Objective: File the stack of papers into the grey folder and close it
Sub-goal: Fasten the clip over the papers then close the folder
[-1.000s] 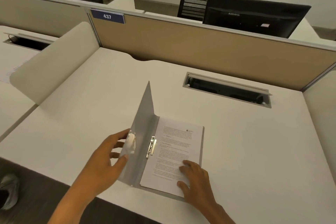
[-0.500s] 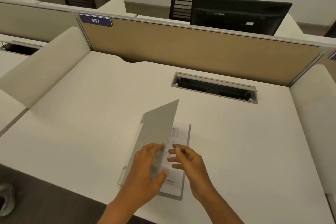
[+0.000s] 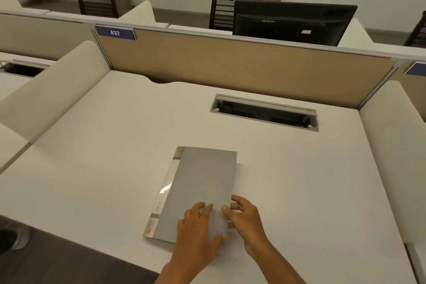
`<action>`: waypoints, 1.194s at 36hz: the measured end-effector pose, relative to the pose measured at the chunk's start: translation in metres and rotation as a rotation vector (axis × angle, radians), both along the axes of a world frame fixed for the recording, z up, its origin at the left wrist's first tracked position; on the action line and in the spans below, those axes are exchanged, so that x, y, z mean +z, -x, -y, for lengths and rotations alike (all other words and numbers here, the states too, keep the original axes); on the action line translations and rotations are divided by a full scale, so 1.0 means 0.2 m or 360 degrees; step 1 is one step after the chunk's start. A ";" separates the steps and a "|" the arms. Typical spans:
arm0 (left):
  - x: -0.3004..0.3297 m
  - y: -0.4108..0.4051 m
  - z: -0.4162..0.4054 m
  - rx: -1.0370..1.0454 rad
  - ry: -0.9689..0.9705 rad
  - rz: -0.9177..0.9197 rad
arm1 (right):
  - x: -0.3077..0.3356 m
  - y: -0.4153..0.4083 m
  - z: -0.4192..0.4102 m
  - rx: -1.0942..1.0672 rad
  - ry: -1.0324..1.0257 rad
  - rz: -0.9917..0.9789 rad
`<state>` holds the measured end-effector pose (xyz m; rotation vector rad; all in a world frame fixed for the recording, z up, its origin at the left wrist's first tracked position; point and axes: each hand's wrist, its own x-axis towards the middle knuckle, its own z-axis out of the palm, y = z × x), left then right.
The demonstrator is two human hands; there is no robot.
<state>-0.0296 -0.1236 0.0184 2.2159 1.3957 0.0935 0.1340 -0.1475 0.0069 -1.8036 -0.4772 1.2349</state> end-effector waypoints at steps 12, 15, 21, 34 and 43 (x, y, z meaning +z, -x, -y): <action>-0.18 0.41 -0.23 0.0597 -0.0124 -0.0088 | -0.12 0.05 0.03 0.0689 0.0066 0.0854; -0.23 0.49 -0.27 0.0708 -0.0094 -0.0115 | -0.12 0.09 0.03 0.0789 0.0062 0.1014; -0.26 0.54 -0.32 0.0811 0.0041 -0.0081 | -0.13 0.14 0.04 0.0954 0.0138 0.1248; -0.25 0.52 -0.40 0.0985 0.0326 0.0475 | -0.15 0.18 0.04 0.0944 0.0139 0.1394; -0.18 0.54 -0.43 0.1062 0.0621 0.0786 | -0.19 0.19 0.06 0.0639 0.0157 0.1161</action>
